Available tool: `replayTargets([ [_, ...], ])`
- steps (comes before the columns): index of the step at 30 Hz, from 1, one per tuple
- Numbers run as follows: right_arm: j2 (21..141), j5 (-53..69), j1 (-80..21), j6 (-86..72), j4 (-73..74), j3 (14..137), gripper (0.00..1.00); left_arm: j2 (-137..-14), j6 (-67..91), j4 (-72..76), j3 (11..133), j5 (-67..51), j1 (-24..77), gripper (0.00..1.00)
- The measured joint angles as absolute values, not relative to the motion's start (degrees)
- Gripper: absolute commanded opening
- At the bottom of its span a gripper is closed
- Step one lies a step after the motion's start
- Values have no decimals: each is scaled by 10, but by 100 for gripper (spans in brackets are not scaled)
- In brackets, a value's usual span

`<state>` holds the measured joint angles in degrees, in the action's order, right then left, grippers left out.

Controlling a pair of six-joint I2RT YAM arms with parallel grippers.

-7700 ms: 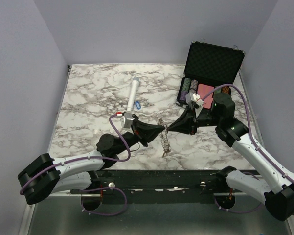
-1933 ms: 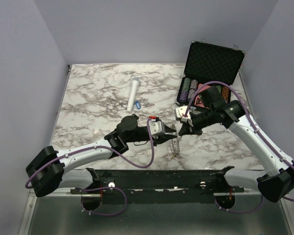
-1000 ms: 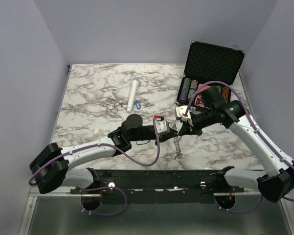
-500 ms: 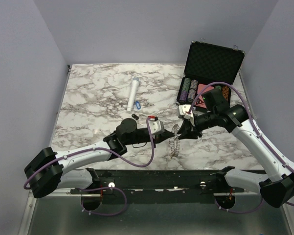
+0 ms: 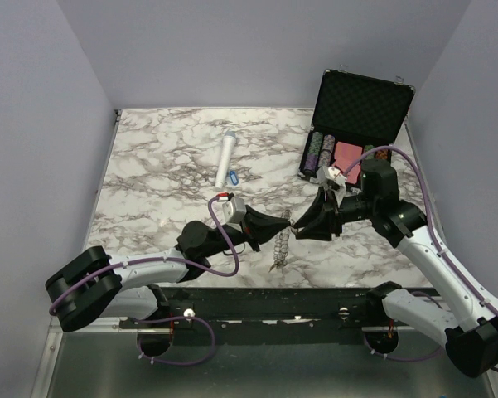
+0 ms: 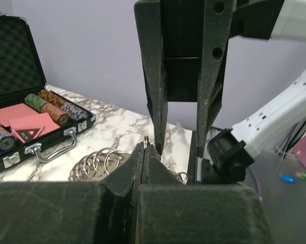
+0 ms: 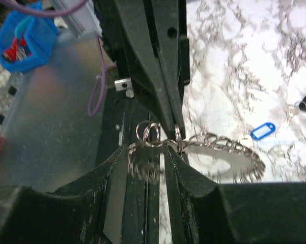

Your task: Put the keys on the keyring

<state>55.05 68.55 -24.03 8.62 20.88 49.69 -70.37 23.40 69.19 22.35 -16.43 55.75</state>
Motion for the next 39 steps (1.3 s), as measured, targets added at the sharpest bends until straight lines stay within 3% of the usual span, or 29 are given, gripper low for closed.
replayTargets([
  [13,535,699,-205,-145,3,484,42,-702,262,731,209,-137,557,0],
  [23,546,698,-201,-299,-118,391,40,-689,262,733,208,-137,557,0],
  [39,557,697,-201,-386,-206,370,32,-688,262,733,210,-137,557,0],
])
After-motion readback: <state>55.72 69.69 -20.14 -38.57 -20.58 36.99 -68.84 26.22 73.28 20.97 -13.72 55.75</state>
